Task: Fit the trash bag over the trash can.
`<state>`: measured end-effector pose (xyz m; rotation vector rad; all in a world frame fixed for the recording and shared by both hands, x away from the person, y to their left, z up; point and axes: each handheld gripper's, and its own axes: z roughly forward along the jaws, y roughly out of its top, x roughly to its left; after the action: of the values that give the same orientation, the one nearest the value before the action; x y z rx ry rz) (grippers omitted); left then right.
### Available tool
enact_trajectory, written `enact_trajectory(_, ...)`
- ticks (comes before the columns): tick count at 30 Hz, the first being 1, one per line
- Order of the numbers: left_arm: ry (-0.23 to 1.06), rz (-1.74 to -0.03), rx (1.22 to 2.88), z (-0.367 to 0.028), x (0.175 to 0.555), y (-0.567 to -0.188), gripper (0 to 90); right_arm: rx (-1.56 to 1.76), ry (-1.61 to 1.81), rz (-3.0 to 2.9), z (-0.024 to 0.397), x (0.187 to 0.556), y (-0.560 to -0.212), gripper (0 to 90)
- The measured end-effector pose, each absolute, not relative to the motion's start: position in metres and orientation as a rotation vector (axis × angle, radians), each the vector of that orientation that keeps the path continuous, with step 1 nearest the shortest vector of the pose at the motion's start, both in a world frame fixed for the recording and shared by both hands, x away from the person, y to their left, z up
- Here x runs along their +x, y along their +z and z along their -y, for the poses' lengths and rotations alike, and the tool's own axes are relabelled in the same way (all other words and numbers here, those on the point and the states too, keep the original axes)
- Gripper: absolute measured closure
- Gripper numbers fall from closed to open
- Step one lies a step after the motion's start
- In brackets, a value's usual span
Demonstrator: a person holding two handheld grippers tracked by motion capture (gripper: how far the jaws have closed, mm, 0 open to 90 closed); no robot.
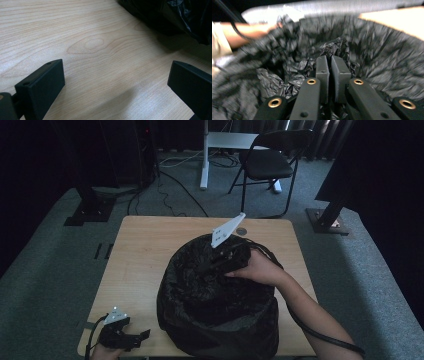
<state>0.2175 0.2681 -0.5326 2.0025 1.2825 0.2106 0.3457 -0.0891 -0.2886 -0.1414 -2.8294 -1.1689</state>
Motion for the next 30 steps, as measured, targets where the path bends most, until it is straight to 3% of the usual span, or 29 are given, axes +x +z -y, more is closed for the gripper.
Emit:
enact_trajectory(20, 0.201, -1.273, 2.021, -0.267, 0.218, -0.535, 1.4, -0.171, -0.231, 3.079, 0.045, 0.35, -0.361, 82.8)
enact_trajectory(26, 0.197, -1.269, 2.035, -0.265, 0.219, -0.536, 1.4, -0.215, -0.166, 3.097, 0.045, 0.352, -0.365, 81.9)
enact_trajectory(30, 0.195, -1.273, 2.033, -0.266, 0.219, -0.536, 1.4, -0.255, -0.318, 3.077, 0.05, 0.353, -0.348, 82.0)
